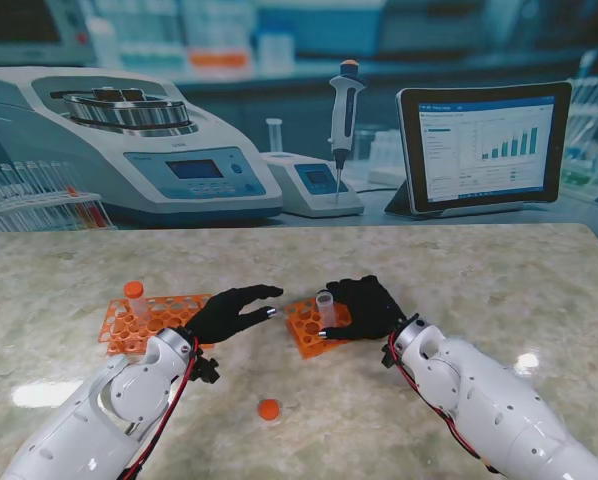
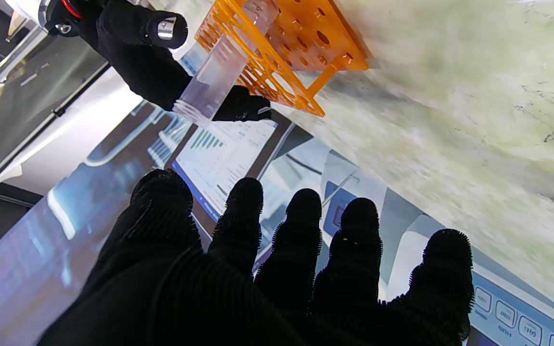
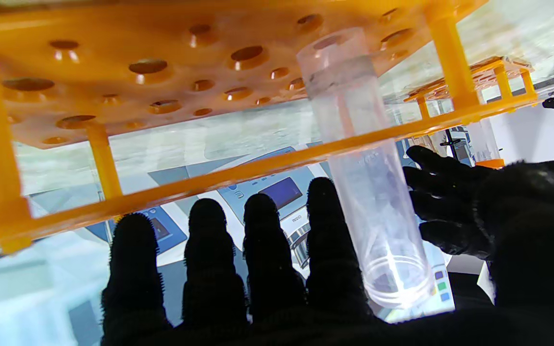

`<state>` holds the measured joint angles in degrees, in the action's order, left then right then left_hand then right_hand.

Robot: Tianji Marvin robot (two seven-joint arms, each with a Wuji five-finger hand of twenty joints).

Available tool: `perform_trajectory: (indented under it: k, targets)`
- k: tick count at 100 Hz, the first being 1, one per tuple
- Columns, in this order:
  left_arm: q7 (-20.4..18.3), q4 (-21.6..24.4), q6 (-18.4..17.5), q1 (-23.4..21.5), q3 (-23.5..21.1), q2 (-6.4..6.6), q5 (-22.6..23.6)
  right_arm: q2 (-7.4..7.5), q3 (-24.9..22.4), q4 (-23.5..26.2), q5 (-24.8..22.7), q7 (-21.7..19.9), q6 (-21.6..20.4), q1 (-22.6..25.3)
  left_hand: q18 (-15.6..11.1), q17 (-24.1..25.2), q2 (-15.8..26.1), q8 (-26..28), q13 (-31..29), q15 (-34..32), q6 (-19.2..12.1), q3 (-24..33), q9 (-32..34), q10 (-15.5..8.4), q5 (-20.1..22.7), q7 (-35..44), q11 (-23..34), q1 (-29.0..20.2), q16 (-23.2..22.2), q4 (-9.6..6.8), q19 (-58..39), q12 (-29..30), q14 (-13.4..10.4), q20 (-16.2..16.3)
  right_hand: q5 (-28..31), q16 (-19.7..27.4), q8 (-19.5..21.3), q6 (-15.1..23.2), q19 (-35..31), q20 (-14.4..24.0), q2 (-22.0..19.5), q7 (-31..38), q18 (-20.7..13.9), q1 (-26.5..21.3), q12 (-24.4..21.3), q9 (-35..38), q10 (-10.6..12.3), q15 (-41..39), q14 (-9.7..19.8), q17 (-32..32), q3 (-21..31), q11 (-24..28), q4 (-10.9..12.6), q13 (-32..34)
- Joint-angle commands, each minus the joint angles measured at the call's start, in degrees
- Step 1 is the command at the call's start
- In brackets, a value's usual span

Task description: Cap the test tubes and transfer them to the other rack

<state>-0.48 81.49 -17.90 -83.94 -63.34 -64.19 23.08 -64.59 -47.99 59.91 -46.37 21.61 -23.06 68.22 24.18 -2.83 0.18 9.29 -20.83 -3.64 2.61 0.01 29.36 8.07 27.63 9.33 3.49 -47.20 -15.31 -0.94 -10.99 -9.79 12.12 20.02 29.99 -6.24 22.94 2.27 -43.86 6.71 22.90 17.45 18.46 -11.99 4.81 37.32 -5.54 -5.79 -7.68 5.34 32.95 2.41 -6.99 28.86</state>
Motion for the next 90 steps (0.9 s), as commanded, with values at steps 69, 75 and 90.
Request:
perform_trajectory:
  k: [69,75,90]
  targets:
    - [-0.15,-0.32,0.05,0.18,0.12,0.15,0.66,-0.84,2.00,-1.67,0.86,1.66,-0.20,-0.28,-1.17,1.17,2.98,0.39,0.60,0.18,-0.51,-1.06,-0.89,-0.72,0.72,-0.37,-0.94,1.02,0.55,1.11,1.41,1.36,-1.93,-0.40,5.02,0.39,-2.51,13.16,-0.66,-0.88,-8.46,11.48,0.10,-9.71,-0.80,3.45,3.59,1.74,2.33,0.20,4.66,-1.02,-1.76,1.76]
    - [-0.15,-0.33,0.05,0.19,0.10,0.15,0.69,-0.86,2.04,-1.65,0.93,1.65,-0.07,-0.28,-1.15,1.13,2.95,0.41,0.56,0.16,-0.48,-1.07,-0.79,-0.94,0.75,-0.33,-0.90,1.01,0.54,1.11,1.43,1.34,-2.00,-0.37,5.03,0.42,-6.48,13.87,-0.51,-0.99,-11.89,14.06,-0.03,-15.11,-0.84,3.82,3.94,1.79,2.44,0.23,-1.58,-1.13,-3.75,1.90]
    - [-0.12,-0.32,0.09,0.18,0.07,0.15,0.70,-0.81,1.76,-1.23,0.87,1.49,0.16,-0.11,-1.27,1.20,3.01,0.41,0.61,0.18,-0.43,-1.05,-0.83,-0.79,0.76,-0.32,-0.91,0.95,0.55,1.11,1.51,1.35,-2.00,-0.31,4.79,0.43,-11.36,14.53,-0.48,-1.02,-16.06,19.51,-0.11,-21.50,-0.87,4.29,4.37,1.81,2.60,0.24,-8.02,-1.20,-4.73,2.06]
